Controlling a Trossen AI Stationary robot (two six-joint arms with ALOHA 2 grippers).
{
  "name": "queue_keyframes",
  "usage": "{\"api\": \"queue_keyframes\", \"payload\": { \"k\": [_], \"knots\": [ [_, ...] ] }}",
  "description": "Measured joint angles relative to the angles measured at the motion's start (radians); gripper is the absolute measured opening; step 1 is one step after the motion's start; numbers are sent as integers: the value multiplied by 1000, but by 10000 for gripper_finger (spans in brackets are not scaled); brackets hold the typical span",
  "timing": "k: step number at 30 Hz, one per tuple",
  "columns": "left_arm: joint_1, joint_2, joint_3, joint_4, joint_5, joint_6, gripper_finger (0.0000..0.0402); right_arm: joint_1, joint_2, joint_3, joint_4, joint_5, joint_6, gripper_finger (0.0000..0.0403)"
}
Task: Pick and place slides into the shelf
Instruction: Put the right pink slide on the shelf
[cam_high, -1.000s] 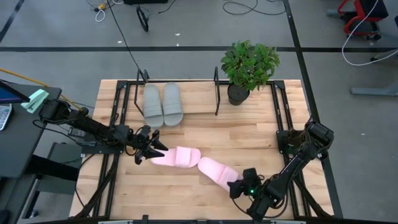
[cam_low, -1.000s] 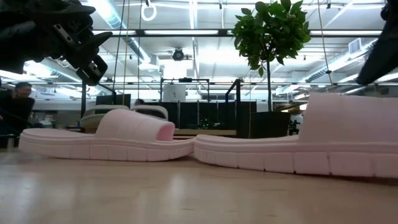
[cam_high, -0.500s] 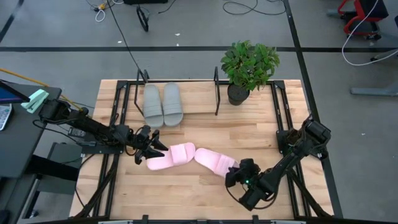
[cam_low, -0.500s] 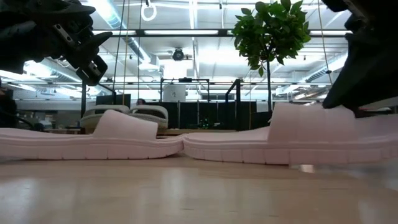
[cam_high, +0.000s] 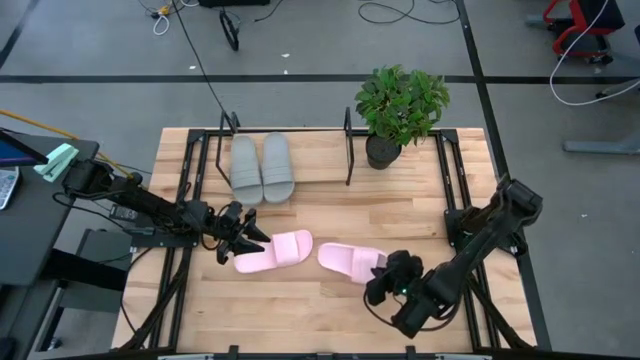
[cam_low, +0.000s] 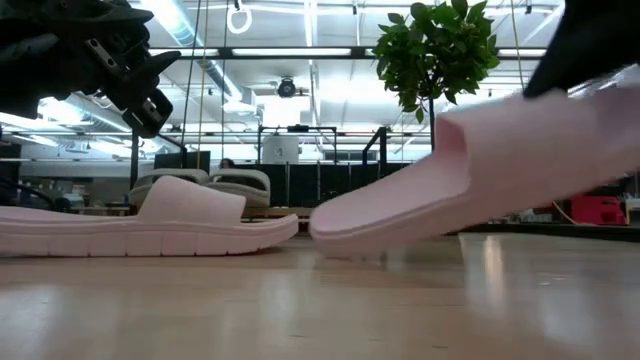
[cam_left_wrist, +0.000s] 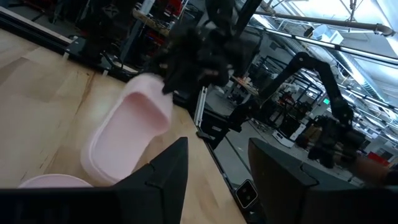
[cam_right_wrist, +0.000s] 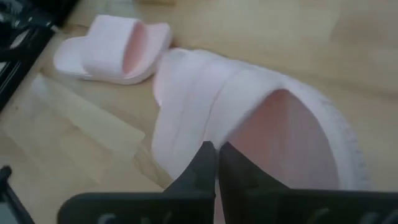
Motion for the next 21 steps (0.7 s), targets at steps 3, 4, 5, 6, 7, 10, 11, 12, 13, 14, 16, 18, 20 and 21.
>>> {"api": "queue_keyframes", "payload": {
  "k": [3,4,5,6,7,10,11,12,13,14,16,18,20,21],
  "knots": [
    [0,0,0,0,0,0,176,-8,-53,46,-67,-12,-107,3],
    [0,0,0,0,0,-1,177,-11,-71,61,-90,-16,-146,3],
    [0,0,0,-1,0,-4,178,-15,-88,76,-111,-18,-186,3],
    [0,0,0,0,0,-13,178,-22,-104,92,-130,-22,-228,2],
    [0,0,0,-1,0,-19,178,-28,-118,110,-145,-23,-275,2],
    [0,0,0,-1,3,-26,175,-52,-168,163,-147,-30,-424,2],
    [0,0,0,-1,8,-26,174,-60,-180,184,-146,-42,-479,2],
    [0,0,0,-2,11,-29,173,-68,-189,208,-144,-65,-542,2],
    [0,0,0,-1,13,-37,172,-77,-195,231,-145,-98,-600,2],
    [0,0,0,-2,14,-44,172,-87,-198,259,-146,-135,-660,2],
    [0,0,0,-1,14,-45,174,-107,-202,313,-146,-218,-772,2],
    [0,0,1,-1,14,-46,176,-130,-201,367,-144,-288,-876,2],
    [0,0,10,-3,15,-47,179,-160,-192,422,-143,-335,-976,2],
    [0,0,19,-3,20,-47,181,-174,-187,446,-143,-357,-1023,2]
  ]
}}
